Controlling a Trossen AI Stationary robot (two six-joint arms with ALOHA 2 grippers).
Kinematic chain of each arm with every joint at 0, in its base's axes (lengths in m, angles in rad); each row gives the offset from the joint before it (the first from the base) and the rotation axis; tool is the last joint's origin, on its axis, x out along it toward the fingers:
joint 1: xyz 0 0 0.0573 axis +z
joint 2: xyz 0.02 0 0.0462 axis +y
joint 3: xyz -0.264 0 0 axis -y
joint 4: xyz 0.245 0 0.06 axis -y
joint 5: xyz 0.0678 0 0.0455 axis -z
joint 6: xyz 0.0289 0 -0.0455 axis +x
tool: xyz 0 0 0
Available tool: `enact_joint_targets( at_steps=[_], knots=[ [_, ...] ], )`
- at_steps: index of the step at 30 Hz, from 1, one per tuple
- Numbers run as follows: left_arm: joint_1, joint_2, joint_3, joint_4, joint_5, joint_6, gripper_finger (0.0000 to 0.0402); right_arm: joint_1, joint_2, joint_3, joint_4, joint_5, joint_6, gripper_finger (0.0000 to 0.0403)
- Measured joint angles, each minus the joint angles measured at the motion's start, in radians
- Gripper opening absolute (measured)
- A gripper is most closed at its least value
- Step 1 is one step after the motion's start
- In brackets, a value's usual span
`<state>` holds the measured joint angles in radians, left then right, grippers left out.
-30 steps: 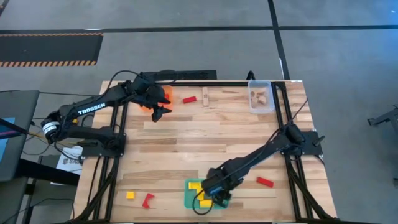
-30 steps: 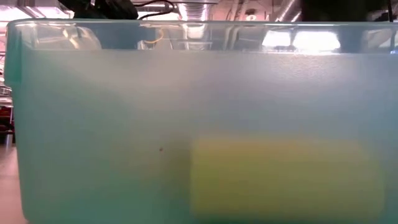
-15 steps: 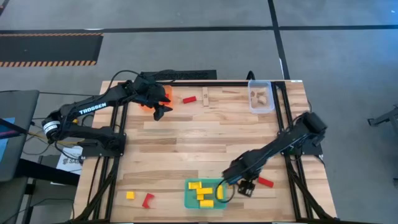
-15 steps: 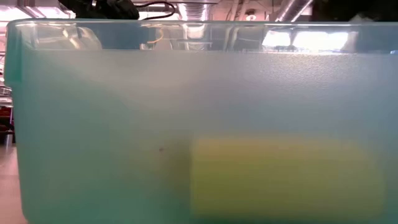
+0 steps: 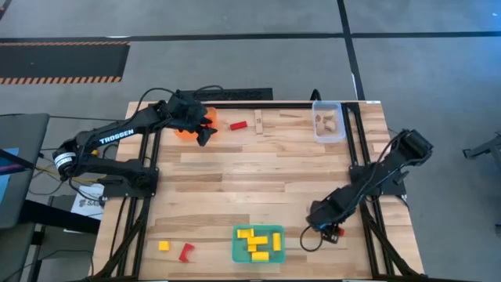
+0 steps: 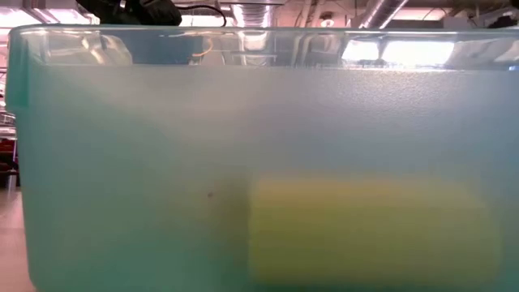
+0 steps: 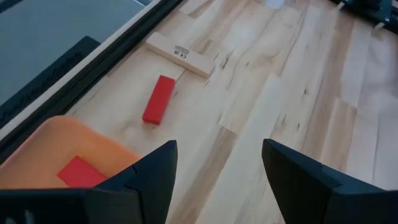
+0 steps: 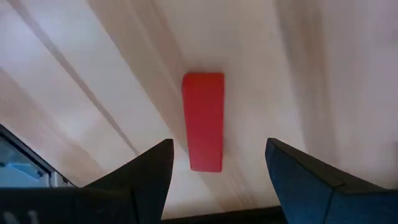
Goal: Sort & place blocks by color
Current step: Put the red block into the orange bin
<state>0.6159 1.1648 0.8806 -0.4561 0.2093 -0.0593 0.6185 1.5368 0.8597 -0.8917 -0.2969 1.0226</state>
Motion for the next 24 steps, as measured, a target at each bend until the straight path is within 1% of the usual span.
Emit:
enact_joint_targets(
  at_steps=[7, 10, 13, 15, 18, 20, 23, 24],
  knots=[
    [0.000, 0.000, 0.000, -0.002, -0.007, -0.042, 0.0222, 0.036, 0.016, -0.099, 0.153, 0.007, 0.049, 0.0276],
    [0.000, 0.000, 0.000, -0.020, -0.007, -0.051, 0.0222, 0.047, 0.036, -0.109, 0.180, 0.014, 0.045, 0.0276],
    [0.000, 0.000, 0.000, -0.053, -0.005, -0.051, 0.0222, 0.066, 0.063, -0.107, 0.194, 0.048, 0.038, 0.0273],
    [0.000, -0.001, 0.000, -0.073, 0.003, -0.051, 0.0222, 0.085, 0.080, -0.105, 0.189, 0.077, 0.050, 0.0263],
    [0.000, -0.008, 0.000, -0.091, 0.022, -0.046, 0.0222, 0.100, 0.095, -0.101, 0.171, 0.105, 0.067, 0.0224],
    [0.000, -0.013, 0.000, -0.104, 0.022, -0.044, 0.0222, 0.107, 0.098, -0.087, 0.147, 0.137, 0.077, 0.0178],
    [0.000, -0.017, 0.000, -0.102, 0.030, -0.044, 0.0222, 0.104, 0.085, -0.056, 0.110, 0.175, 0.073, 0.0096],
    [0.000, -0.020, 0.000, -0.105, 0.038, -0.044, 0.0222, 0.097, 0.076, -0.048, 0.094, 0.182, 0.070, 0.0077]
  ],
)
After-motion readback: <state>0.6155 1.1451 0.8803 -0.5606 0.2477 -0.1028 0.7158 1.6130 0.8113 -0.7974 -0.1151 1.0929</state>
